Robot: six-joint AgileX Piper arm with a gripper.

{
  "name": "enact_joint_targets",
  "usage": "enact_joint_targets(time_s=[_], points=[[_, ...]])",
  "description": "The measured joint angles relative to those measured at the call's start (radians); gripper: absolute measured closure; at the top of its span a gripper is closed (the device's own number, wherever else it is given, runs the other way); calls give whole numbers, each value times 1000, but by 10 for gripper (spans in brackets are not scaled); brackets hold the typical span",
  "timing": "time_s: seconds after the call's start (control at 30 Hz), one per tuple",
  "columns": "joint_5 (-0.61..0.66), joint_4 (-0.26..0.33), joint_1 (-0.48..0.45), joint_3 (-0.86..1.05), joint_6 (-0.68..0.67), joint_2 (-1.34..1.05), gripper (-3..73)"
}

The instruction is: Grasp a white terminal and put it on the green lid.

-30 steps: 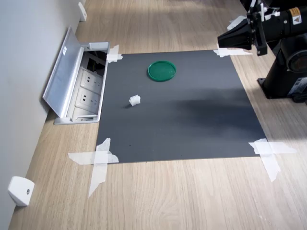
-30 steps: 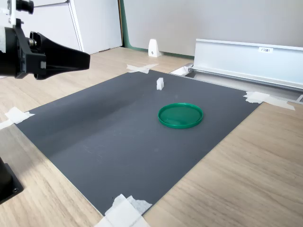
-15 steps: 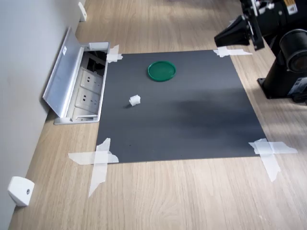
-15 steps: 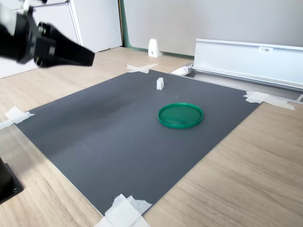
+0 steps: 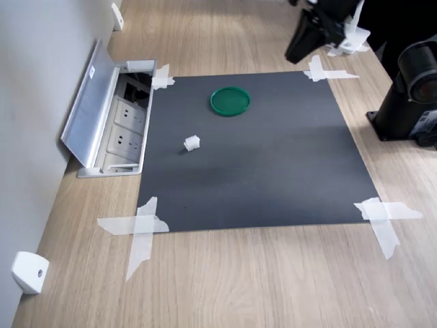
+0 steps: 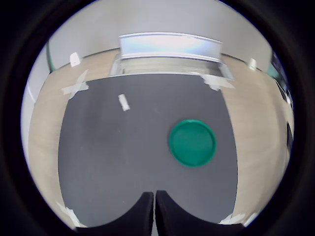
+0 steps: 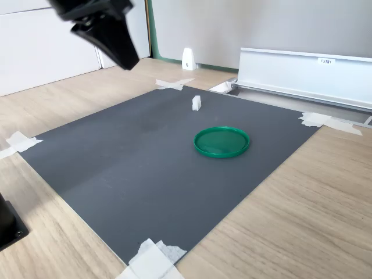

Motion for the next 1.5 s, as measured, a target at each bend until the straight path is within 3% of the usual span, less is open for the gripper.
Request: enact_joint_targets(time_s=[0.17, 0.27, 0.4, 0.63, 0.8, 0.93, 1.13, 1.5], points=[[82, 29, 0, -155, -98, 173, 687], [114, 29, 0, -241, -109, 256, 630], [166, 13, 26, -349, -123, 364, 488], [211, -47, 169, -505, -88, 520, 167], [213, -69, 233, -602, -79, 629, 10], [205, -104, 268, -668, -41, 724, -24], [182, -109, 274, -687, 34, 811, -30], [185, -35, 279, -687, -51, 887, -30]])
